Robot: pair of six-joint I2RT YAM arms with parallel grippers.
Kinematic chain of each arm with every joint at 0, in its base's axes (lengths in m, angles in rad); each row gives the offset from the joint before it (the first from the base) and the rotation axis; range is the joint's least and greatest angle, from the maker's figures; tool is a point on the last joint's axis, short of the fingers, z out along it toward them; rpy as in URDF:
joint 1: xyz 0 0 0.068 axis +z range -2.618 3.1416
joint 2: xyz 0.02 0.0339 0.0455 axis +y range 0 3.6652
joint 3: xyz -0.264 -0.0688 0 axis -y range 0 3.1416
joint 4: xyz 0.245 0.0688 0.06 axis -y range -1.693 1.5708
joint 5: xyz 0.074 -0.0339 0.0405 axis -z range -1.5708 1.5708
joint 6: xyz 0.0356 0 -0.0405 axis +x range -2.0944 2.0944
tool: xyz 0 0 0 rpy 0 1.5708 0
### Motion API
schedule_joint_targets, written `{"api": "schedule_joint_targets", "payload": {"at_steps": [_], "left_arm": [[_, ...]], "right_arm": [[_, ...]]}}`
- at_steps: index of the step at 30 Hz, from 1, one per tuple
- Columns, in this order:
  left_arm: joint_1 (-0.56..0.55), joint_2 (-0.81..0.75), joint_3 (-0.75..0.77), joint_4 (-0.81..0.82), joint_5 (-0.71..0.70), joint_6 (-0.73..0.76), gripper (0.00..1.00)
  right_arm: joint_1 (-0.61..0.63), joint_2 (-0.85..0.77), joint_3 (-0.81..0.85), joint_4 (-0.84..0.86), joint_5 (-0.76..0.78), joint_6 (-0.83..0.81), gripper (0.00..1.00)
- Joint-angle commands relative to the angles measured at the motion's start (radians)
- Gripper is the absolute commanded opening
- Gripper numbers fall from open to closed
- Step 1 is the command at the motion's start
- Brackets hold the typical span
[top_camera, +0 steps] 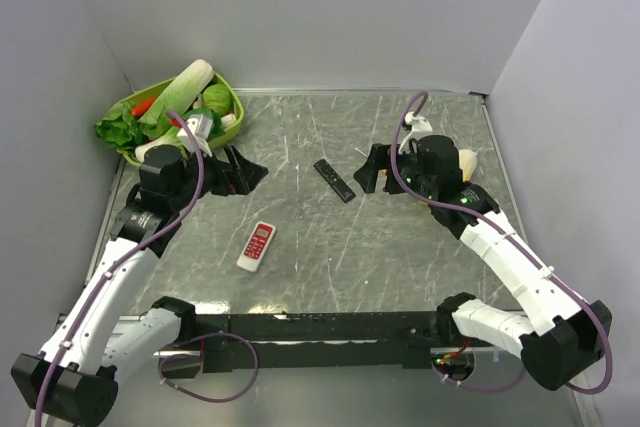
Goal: Unload the batteries from the remote control
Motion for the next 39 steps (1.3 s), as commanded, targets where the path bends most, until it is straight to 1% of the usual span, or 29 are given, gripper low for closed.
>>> {"api": "schedule_joint_targets", "payload": {"at_steps": [1, 5, 7, 9, 10, 13, 14, 15, 16, 18, 19, 22, 23, 24, 25, 26, 29, 31, 34, 39], "left_arm": [[0.004, 0.004, 0.008, 0.021, -0.058, -0.024, 0.99], [0.004, 0.024, 0.016, -0.013, -0.138, -0.023, 0.99], [0.004, 0.050, 0.021, -0.035, -0.154, -0.024, 0.99], [-0.006, 0.079, 0.042, -0.067, -0.189, 0.005, 0.98], [-0.012, 0.093, 0.057, -0.149, -0.204, 0.014, 0.98], [-0.050, 0.167, 0.105, -0.275, -0.316, 0.046, 0.99], [-0.079, 0.185, 0.113, -0.330, -0.330, 0.051, 0.99], [-0.093, 0.217, 0.111, -0.346, -0.357, 0.052, 0.99], [-0.104, 0.231, 0.108, -0.355, -0.367, 0.051, 0.99], [-0.147, 0.263, 0.091, -0.360, -0.385, 0.043, 0.99], [-0.162, 0.274, 0.085, -0.355, -0.385, 0.039, 0.99], [-0.229, 0.326, 0.059, -0.320, -0.398, 0.010, 0.99], [-0.266, 0.363, 0.051, -0.319, -0.414, -0.003, 0.99], [-0.279, 0.386, 0.051, -0.331, -0.437, -0.013, 0.99], [-0.294, 0.412, 0.053, -0.343, -0.518, -0.021, 0.99], [-0.320, 0.470, 0.062, -0.360, -0.539, -0.024, 0.99], [-0.338, 0.567, 0.070, -0.375, -0.527, -0.012, 0.99], [-0.345, 0.596, 0.077, -0.389, -0.536, -0.017, 0.99], [-0.346, 0.615, 0.070, -0.374, -0.513, -0.018, 0.98], [-0.346, 0.690, 0.087, -0.378, -0.500, -0.017, 0.92]], "right_arm": [[-0.003, -0.029, 0.004, 0.023, 0.032, -0.008, 1.00], [-0.003, -0.013, 0.000, 0.017, 0.047, -0.008, 1.00], [-0.003, -0.004, 0.010, 0.003, 0.061, -0.002, 1.00], [-0.003, 0.002, 0.021, -0.025, 0.071, 0.001, 1.00], [-0.004, 0.003, 0.024, -0.032, 0.076, 0.001, 1.00], [-0.001, -0.026, 0.000, -0.032, 0.084, 0.004, 1.00], [-0.001, -0.065, -0.019, -0.022, 0.081, 0.007, 1.00], [-0.001, -0.090, -0.042, 0.027, 0.064, -0.002, 1.00], [-0.001, -0.117, -0.096, 0.055, 0.044, -0.011, 1.00], [-0.003, -0.200, -0.150, 0.115, -0.005, -0.026, 1.00], [-0.003, -0.225, -0.189, 0.153, -0.008, -0.026, 1.00], [-0.003, -0.302, -0.220, 0.164, 0.006, -0.016, 1.00], [-0.004, -0.311, -0.221, 0.159, 0.009, -0.017, 1.00], [-0.003, -0.317, -0.218, 0.152, 0.019, -0.022, 1.00], [-0.004, -0.326, -0.214, 0.135, 0.022, -0.023, 1.00], [-0.004, -0.331, -0.211, 0.129, 0.025, -0.029, 1.00], [-0.006, -0.351, -0.209, 0.110, 0.045, -0.048, 1.00], [-0.004, -0.371, -0.211, 0.104, 0.064, -0.054, 1.00], [-0.006, -0.404, -0.230, 0.116, 0.064, -0.065, 1.00], [-0.006, -0.437, -0.253, 0.132, 0.085, -0.069, 1.00]]}}
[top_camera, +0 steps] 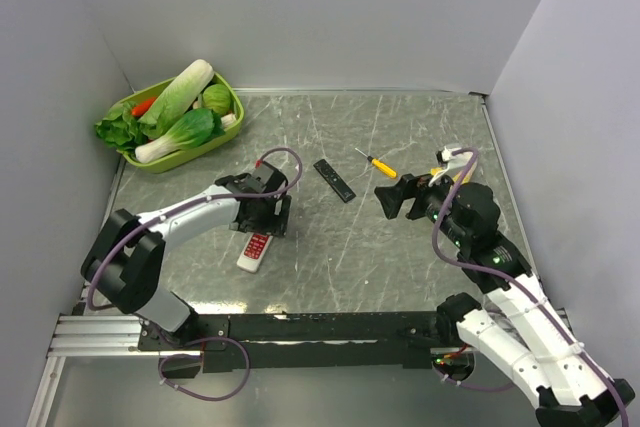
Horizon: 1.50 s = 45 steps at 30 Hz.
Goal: Unload the batteries from the remote control
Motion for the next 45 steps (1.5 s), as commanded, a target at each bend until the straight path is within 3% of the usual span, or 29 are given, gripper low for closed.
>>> {"api": "schedule_joint_targets", "payload": {"at_steps": [1, 21, 24, 28, 32, 35, 36, 38, 39, 43, 45], "left_arm": [[-0.004, 0.058, 0.024, -0.007, -0.007, -0.013, 0.91], [-0.004, 0.141, 0.003, 0.010, 0.016, -0.030, 0.71], [-0.004, 0.147, 0.009, 0.010, 0.019, -0.030, 0.63], [-0.003, 0.112, 0.015, 0.021, 0.047, -0.031, 0.36], [0.042, 0.019, 0.001, 0.117, 0.203, -0.059, 0.27], [0.091, -0.119, -0.059, 0.321, 0.506, -0.115, 0.25], [0.120, -0.159, -0.112, 0.476, 0.642, -0.146, 0.24], [0.146, -0.273, -0.173, 0.649, 0.758, -0.273, 0.22], [0.169, -0.335, -0.244, 0.844, 0.841, -0.384, 0.20], [0.180, -0.414, -0.358, 1.244, 0.926, -0.582, 0.20], [0.180, -0.414, -0.373, 1.330, 0.956, -0.623, 0.20]], "right_arm": [[-0.005, -0.031, -0.009, 0.040, 0.030, -0.018, 1.00], [-0.005, -0.026, -0.018, 0.043, 0.019, -0.012, 1.00], [-0.007, -0.016, -0.007, 0.032, 0.010, -0.011, 1.00], [-0.005, -0.005, 0.002, 0.026, -0.001, 0.005, 1.00], [-0.006, -0.003, -0.038, 0.057, -0.083, 0.058, 1.00], [-0.005, 0.012, -0.111, 0.161, -0.276, 0.123, 1.00], [-0.005, 0.018, -0.133, 0.197, -0.365, 0.149, 1.00], [-0.005, 0.041, -0.202, 0.337, -0.465, 0.221, 1.00], [-0.005, 0.049, -0.230, 0.397, -0.566, 0.279, 1.00], [-0.001, 0.108, -0.357, 0.836, -0.755, 0.431, 1.00], [0.002, 0.156, -0.359, 0.891, -0.795, 0.436, 1.00]]}}
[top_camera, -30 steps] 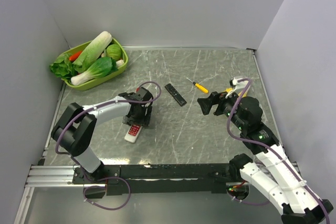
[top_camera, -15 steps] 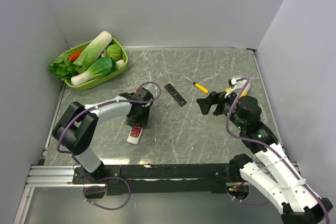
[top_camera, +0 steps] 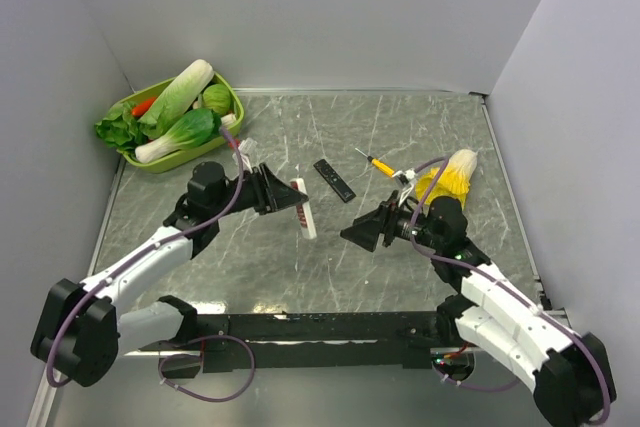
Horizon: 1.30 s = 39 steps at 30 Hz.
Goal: Unload the batteries from the remote control
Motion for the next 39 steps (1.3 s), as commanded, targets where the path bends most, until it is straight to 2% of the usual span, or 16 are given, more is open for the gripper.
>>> {"api": "schedule_joint_targets", "payload": {"at_steps": [1, 7, 13, 19, 22, 24, 28, 30, 31, 32, 34, 35, 37, 38, 39], "left_arm": [[0.000, -0.006, -0.033, 0.469, 0.211, -0.210, 0.19], [-0.001, 0.029, -0.051, 0.691, 0.266, -0.293, 0.18], [-0.006, 0.061, -0.059, 0.716, 0.274, -0.284, 0.17], [-0.006, 0.057, -0.065, 0.684, 0.254, -0.229, 0.18], [-0.006, 0.072, -0.073, 0.731, 0.262, -0.244, 0.19], [-0.006, 0.080, -0.076, 0.760, 0.257, -0.259, 0.18], [-0.006, 0.090, -0.087, 0.802, 0.256, -0.278, 0.18], [-0.006, 0.094, -0.084, 0.803, 0.256, -0.282, 0.18], [-0.006, 0.095, -0.085, 0.805, 0.254, -0.282, 0.18], [-0.005, 0.092, -0.087, 0.805, 0.253, -0.284, 0.18], [-0.003, 0.086, -0.087, 0.791, 0.242, -0.279, 0.19], [0.002, 0.075, -0.087, 0.755, 0.236, -0.270, 0.23], [0.009, 0.058, -0.074, 0.678, 0.210, -0.253, 0.35], [0.018, 0.037, -0.068, 0.576, 0.172, -0.221, 0.55], [0.023, 0.022, -0.064, 0.514, 0.147, -0.200, 0.65]], "right_arm": [[0.010, 0.081, -0.007, 0.413, -0.258, 0.125, 1.00], [0.060, 0.214, 0.037, 0.518, -0.315, 0.119, 1.00], [0.123, 0.334, 0.100, 0.653, -0.336, 0.188, 1.00], [0.191, 0.397, 0.200, 0.562, -0.295, 0.154, 1.00], [0.202, 0.426, 0.227, 0.549, -0.267, 0.164, 0.98], [0.206, 0.449, 0.238, 0.553, -0.259, 0.170, 0.93], [0.214, 0.483, 0.249, 0.567, -0.244, 0.187, 0.89], [0.215, 0.487, 0.249, 0.562, -0.233, 0.178, 0.84], [0.215, 0.486, 0.247, 0.559, -0.221, 0.174, 0.79], [0.215, 0.481, 0.244, 0.549, -0.210, 0.171, 0.66], [0.217, 0.457, 0.232, 0.530, -0.187, 0.159, 0.53], [0.215, 0.448, 0.229, 0.489, -0.160, 0.135, 0.43], [0.215, 0.414, 0.233, 0.410, -0.125, 0.098, 0.37], [0.215, 0.406, 0.240, 0.362, -0.082, 0.043, 0.32], [0.215, 0.395, 0.259, 0.258, -0.056, 0.017, 0.30]]}}
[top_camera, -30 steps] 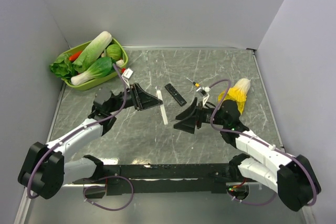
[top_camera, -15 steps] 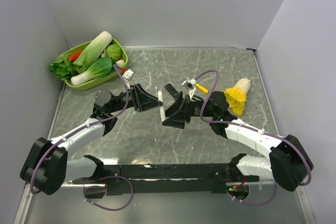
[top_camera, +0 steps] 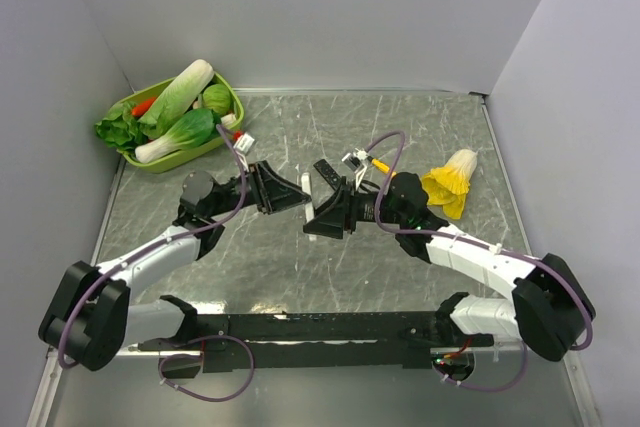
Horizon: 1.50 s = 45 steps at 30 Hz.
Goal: Unload the batteries from the remote control
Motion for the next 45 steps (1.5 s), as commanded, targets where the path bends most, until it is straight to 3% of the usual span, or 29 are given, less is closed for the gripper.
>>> {"api": "schedule_joint_targets", "payload": {"at_steps": [1, 2, 3, 5, 7, 16, 18, 21, 22, 24, 25, 27, 28, 29, 31, 33, 36, 40, 45], "left_arm": [[0.024, -0.079, 0.038, -0.239, -0.118, 0.085, 0.72], [0.023, -0.098, 0.055, -0.312, -0.186, 0.152, 0.81], [0.023, -0.101, 0.072, -0.433, -0.198, 0.180, 0.83], [0.021, -0.089, 0.097, -0.479, -0.202, 0.220, 0.86], [0.021, -0.070, 0.118, -0.543, -0.221, 0.224, 0.87], [0.018, 0.048, 0.207, -0.706, -0.313, 0.251, 0.79], [0.018, 0.057, 0.216, -0.706, -0.308, 0.258, 0.70], [0.018, 0.072, 0.229, -0.733, -0.301, 0.278, 0.47], [0.018, 0.082, 0.229, -0.743, -0.291, 0.275, 0.34], [0.020, 0.092, 0.224, -0.746, -0.281, 0.272, 0.23], [0.021, 0.105, 0.222, -0.744, -0.270, 0.264, 0.14], [0.024, 0.114, 0.215, -0.724, -0.232, 0.255, 0.08], [0.027, 0.115, 0.210, -0.712, -0.222, 0.245, 0.02], [0.032, 0.115, 0.201, -0.692, -0.204, 0.241, 0.01], [0.059, 0.103, 0.184, -0.652, -0.184, 0.232, 0.01], [0.117, 0.091, 0.135, -0.547, -0.130, 0.200, 0.01], [0.190, 0.060, 0.045, -0.329, -0.034, 0.110, 0.01], [0.201, 0.022, 0.006, -0.200, -0.011, 0.065, 0.01], [0.201, -0.047, -0.040, -0.069, -0.014, 0.013, 0.01]], "right_arm": [[0.001, -0.066, 0.066, -0.224, 0.144, -0.157, 0.28], [0.002, -0.067, 0.075, -0.261, 0.163, -0.202, 0.27], [0.004, -0.060, 0.103, -0.352, 0.204, -0.222, 0.27], [0.014, -0.035, 0.150, -0.468, 0.238, -0.309, 0.24], [0.039, -0.005, 0.216, -0.590, 0.325, -0.357, 0.22], [0.117, 0.040, 0.299, -0.721, 0.512, -0.457, 0.20], [0.139, 0.063, 0.331, -0.769, 0.548, -0.464, 0.20], [0.146, 0.080, 0.350, -0.794, 0.583, -0.469, 0.23], [0.148, 0.080, 0.350, -0.794, 0.585, -0.475, 0.25], [0.148, 0.084, 0.358, -0.795, 0.594, -0.494, 0.27], [0.148, 0.089, 0.365, -0.804, 0.603, -0.498, 0.32], [0.146, 0.107, 0.388, -0.830, 0.617, -0.501, 0.38], [0.146, 0.106, 0.390, -0.830, 0.617, -0.500, 0.47], [0.143, 0.094, 0.381, -0.826, 0.611, -0.497, 0.52], [0.119, 0.075, 0.365, -0.801, 0.542, -0.480, 0.83], [0.093, 0.040, 0.333, -0.780, 0.458, -0.448, 1.00], [-0.001, -0.008, 0.254, -0.677, 0.264, -0.361, 1.00], [-0.099, -0.008, 0.155, -0.441, 0.027, -0.225, 0.99], [-0.108, 0.032, 0.146, -0.370, -0.044, -0.158, 0.96]]}}
